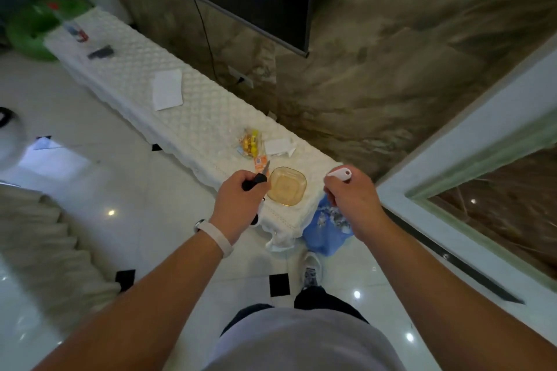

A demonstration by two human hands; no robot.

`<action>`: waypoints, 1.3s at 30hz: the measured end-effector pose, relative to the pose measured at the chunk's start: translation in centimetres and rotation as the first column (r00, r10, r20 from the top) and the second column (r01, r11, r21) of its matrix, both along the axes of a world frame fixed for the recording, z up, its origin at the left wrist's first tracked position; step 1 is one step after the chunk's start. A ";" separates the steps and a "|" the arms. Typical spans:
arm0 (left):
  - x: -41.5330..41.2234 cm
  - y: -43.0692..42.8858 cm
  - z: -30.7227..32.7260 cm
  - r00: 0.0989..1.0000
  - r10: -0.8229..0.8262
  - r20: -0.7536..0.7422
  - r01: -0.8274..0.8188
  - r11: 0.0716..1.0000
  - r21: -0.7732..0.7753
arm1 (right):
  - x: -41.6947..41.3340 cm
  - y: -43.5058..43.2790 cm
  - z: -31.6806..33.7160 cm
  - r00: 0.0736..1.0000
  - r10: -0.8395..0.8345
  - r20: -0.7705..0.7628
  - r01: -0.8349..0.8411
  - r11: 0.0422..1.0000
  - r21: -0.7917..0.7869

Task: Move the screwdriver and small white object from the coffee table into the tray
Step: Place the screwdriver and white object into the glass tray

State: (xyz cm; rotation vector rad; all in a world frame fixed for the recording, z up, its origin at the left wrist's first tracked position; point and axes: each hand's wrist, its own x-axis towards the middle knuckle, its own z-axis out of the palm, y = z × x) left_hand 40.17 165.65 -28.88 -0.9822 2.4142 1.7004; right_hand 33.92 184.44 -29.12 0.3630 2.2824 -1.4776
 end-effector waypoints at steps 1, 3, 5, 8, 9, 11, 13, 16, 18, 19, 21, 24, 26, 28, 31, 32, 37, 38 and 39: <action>-1.0 0.1 -0.6 1.000 0.008 0.018 -0.007 1.000 -0.007 | -1.2 0.0 -0.7 1.000 0.026 0.008 -0.026 1.000 0.011; -2.7 0.4 -2.1 0.998 0.034 0.054 -0.033 0.999 -0.016 | -3.4 0.1 -2.2 0.996 0.085 0.028 -0.085 0.996 0.028; -4.2 0.7 -3.9 0.996 0.056 0.076 -0.054 0.998 -0.022 | -5.3 -0.1 -4.3 0.989 0.130 0.065 -0.132 0.991 0.022; -6.3 1.0 -6.7 0.988 0.092 0.124 -0.093 0.996 -0.001 | -7.6 -0.6 -7.9 0.979 0.163 0.126 -0.168 0.986 0.023; -7.0 1.0 -7.8 0.985 0.102 0.141 -0.103 0.995 0.006 | -8.3 -0.9 -9.2 0.975 0.168 0.145 -0.174 0.984 0.029; -8.6 0.8 -10.3 0.981 0.104 0.163 -0.108 0.994 0.020 | -9.5 -1.4 -11.7 0.969 0.166 0.183 -0.177 0.983 0.050; -10.1 0.3 -13.4 0.981 0.109 0.161 -0.113 0.993 0.019 | -10.6 -2.2 -14.9 0.964 0.149 0.221 -0.162 0.986 0.041; -11.9 -0.6 -19.0 0.977 0.111 0.181 -0.118 0.993 0.025 | -12.1 -3.7 -20.4 0.958 0.162 0.238 -0.183 0.981 0.071; -12.9 -1.3 -23.3 0.974 0.079 0.214 -0.087 0.996 0.029 | -12.9 -4.8 -24.3 0.960 0.149 0.237 -0.174 0.981 0.085; -13.2 -1.6 -25.5 0.972 0.052 0.228 -0.059 0.998 0.023 | -13.3 -5.3 -26.4 0.960 0.147 0.240 -0.172 0.981 0.086; -14.0 -2.2 -29.1 0.966 -0.007 0.259 0.003 1.000 0.019 | -13.9 -5.9 -29.5 0.957 0.155 0.245 -0.182 0.979 0.092; -14.9 -3.1 -35.7 0.950 -0.051 0.307 0.056 0.998 -0.008 | -14.3 -7.1 -35.8 0.953 0.192 0.236 -0.231 0.961 0.150; -15.4 -3.3 -38.9 0.948 -0.069 0.310 0.079 0.997 -0.020 | -14.4 -7.6 -38.8 0.950 0.224 0.216 -0.269 0.941 0.206; -16.1 -3.2 -41.0 0.944 -0.096 0.316 0.111 0.993 -0.029 | -14.7 -7.8 -40.8 0.946 0.255 0.199 -0.299 0.926 0.231; -17.0 -3.1 -42.5 0.934 -0.120 0.337 0.137 0.990 -0.027 | -15.2 -7.6 -42.2 0.922 0.307 0.237 -0.352 0.919 0.180; -17.3 -3.2 -42.7 0.929 -0.131 0.347 0.148 0.989 -0.024 | -15.3 -7.6 -42.3 0.911 0.331 0.246 -0.374 0.915 0.154; -17.3 -4.6 -40.5 0.879 -0.260 0.400 0.313 0.947 -0.073 | -15.6 -7.0 -40.0 0.867 0.454 0.207 -0.491 0.849 0.193; -17.0 -5.0 -39.8 0.865 -0.310 0.394 0.383 0.915 -0.123 | -15.5 -6.8 -39.4 0.853 0.486 0.193 -0.520 0.826 0.218; -16.6 -5.4 -38.7 0.856 -0.353 0.379 0.439 0.882 -0.172 | -15.4 -6.5 -38.4 0.834 0.515 0.199 -0.551 0.799 0.242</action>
